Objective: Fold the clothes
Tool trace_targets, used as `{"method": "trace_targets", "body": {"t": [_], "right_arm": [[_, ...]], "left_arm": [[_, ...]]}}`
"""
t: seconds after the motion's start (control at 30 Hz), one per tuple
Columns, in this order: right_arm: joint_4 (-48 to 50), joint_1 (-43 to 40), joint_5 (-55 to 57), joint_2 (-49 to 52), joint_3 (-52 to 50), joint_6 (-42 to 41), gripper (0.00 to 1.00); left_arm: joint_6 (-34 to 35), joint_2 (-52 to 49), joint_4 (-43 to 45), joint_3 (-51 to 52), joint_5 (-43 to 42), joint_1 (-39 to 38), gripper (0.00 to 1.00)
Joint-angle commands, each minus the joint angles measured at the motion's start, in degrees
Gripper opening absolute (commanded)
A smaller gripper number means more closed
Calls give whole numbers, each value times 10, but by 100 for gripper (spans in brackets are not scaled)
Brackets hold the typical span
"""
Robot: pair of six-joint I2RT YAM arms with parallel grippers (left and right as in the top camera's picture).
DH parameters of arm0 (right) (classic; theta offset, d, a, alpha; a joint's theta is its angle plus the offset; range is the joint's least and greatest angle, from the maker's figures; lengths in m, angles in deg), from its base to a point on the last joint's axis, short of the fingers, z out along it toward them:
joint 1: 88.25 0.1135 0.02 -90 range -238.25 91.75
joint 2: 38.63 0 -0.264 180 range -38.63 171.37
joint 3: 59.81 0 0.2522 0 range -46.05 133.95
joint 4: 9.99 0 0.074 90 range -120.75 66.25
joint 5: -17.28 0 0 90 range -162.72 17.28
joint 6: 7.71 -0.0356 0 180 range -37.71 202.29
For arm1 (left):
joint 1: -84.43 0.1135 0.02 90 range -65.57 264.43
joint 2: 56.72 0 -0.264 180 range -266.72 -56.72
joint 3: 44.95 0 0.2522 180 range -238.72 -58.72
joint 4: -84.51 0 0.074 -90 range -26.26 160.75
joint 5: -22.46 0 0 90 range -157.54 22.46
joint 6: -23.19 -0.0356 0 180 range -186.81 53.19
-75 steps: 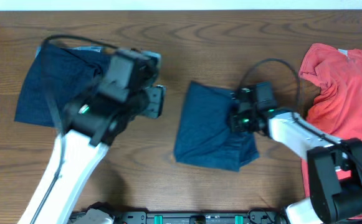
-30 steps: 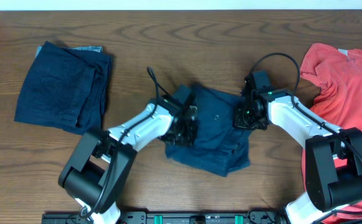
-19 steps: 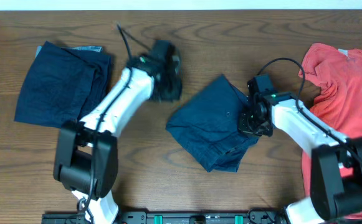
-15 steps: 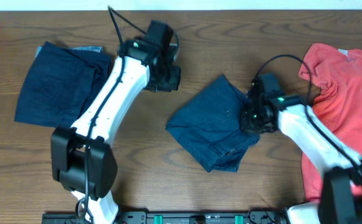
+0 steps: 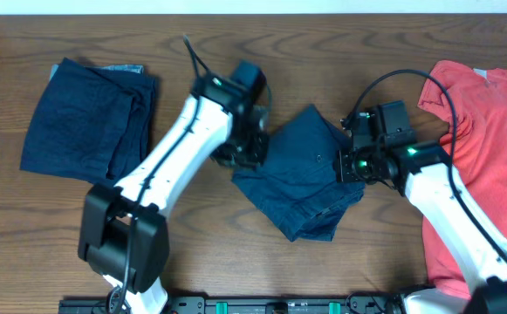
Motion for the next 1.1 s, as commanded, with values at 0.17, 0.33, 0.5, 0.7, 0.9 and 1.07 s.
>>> {"method": "trace_targets", "body": {"t": [0.17, 0.33, 0.5, 0.7, 0.9, 1.07], "right_arm": [[-1, -12, 63, 144, -2, -56, 1], [1, -13, 62, 214, -2, -71, 1], [2, -13, 60, 227, -2, -70, 2], [-3, -13, -5, 181, -1, -16, 6], [-7, 0, -139, 69, 0, 84, 11], [12, 56, -133, 16, -1, 93, 12]], "left_arm": [[96, 3, 217, 180, -64, -60, 14], [188, 1, 309, 275, -58, -71, 9], [215, -1, 333, 320, -43, -62, 9], [197, -1, 385, 309, -18, -21, 9], [113, -1, 395, 235, -41, 28, 10], [60, 1, 345, 149, -65, 45, 14]]}}
